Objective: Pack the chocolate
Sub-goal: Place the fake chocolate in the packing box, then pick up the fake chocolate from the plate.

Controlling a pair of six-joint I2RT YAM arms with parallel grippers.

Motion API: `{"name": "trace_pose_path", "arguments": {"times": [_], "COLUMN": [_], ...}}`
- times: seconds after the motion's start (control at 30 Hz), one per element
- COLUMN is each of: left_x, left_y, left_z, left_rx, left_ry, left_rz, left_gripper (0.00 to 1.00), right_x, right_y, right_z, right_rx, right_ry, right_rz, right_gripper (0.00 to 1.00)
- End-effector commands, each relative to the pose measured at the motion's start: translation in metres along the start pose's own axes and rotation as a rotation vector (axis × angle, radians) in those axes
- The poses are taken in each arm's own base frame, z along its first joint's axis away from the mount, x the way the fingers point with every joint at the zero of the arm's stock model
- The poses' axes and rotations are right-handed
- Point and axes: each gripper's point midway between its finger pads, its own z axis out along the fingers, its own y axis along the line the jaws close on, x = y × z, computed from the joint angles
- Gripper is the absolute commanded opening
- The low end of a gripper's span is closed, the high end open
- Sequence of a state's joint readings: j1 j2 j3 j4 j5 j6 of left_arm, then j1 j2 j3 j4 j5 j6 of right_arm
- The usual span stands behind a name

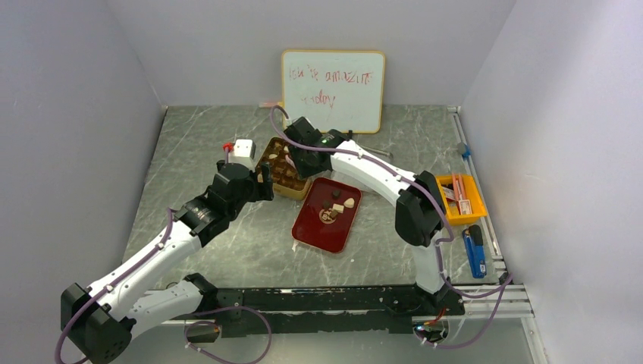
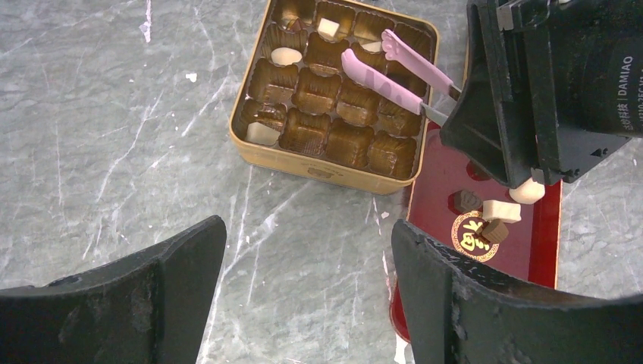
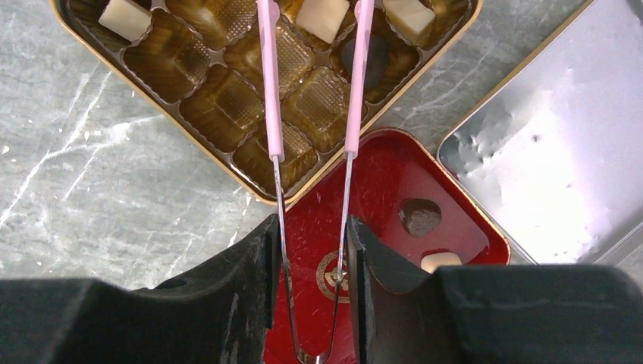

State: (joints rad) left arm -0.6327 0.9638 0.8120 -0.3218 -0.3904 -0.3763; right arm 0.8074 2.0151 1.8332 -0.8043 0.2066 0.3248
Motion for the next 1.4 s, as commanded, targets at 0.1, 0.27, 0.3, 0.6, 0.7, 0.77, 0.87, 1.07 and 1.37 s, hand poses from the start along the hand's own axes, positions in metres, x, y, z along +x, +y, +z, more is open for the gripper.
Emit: {"name": "trace_pose_path", "arguments": {"times": [0.1,0.27,0.3,0.6,0.7,0.77,0.87,1.07,1.37], "left_x": [-0.008,-0.007,-0.007,-0.009,-0.010,-0.011,-0.010,-0.009,-0.009], "left_y": [-0.002,-0.003,-0.004,-0.010,-0.012,-0.013,-0.015,-0.018,-0.020], "left_z": [-0.002,-0.002,-0.002,-0.001,-0.001,-0.001,-0.001,-0.001,-0.003], "left_rx": [0.008,0.015,0.018,0.041,0.052,0.056,0.065,0.080,0.088], "left_ry": [-0.026,-0.023,-0.024,-0.029,-0.028,-0.027,-0.026,-0.020,-0.015], "left_rz": [0.000,-0.003,-0.004,-0.017,-0.020,-0.025,-0.030,-0.038,-0.031], "left_gripper": [0.85,0.85,0.85,0.84,0.84,0.84,0.83,0.83,0.83], "right_x": [-0.018,-0.014,-0.013,0.015,0.032,0.047,0.078,0.133,0.159], "right_y": [-0.003,-0.010,-0.011,-0.024,-0.026,-0.026,-0.025,-0.020,-0.024], "right_z": [-0.008,-0.025,-0.030,-0.074,-0.089,-0.098,-0.109,-0.112,-0.098], "right_rx": [-0.001,0.006,0.003,0.002,0.002,-0.003,0.004,0.002,0.034], "right_ry": [-0.064,-0.078,-0.082,-0.097,-0.090,-0.076,-0.050,0.018,0.057], "right_rz": [0.012,0.026,0.035,0.073,0.085,0.102,0.121,0.169,0.180], "right_gripper": [0.38,0.33,0.33,0.30,0.30,0.30,0.30,0.31,0.35]}}
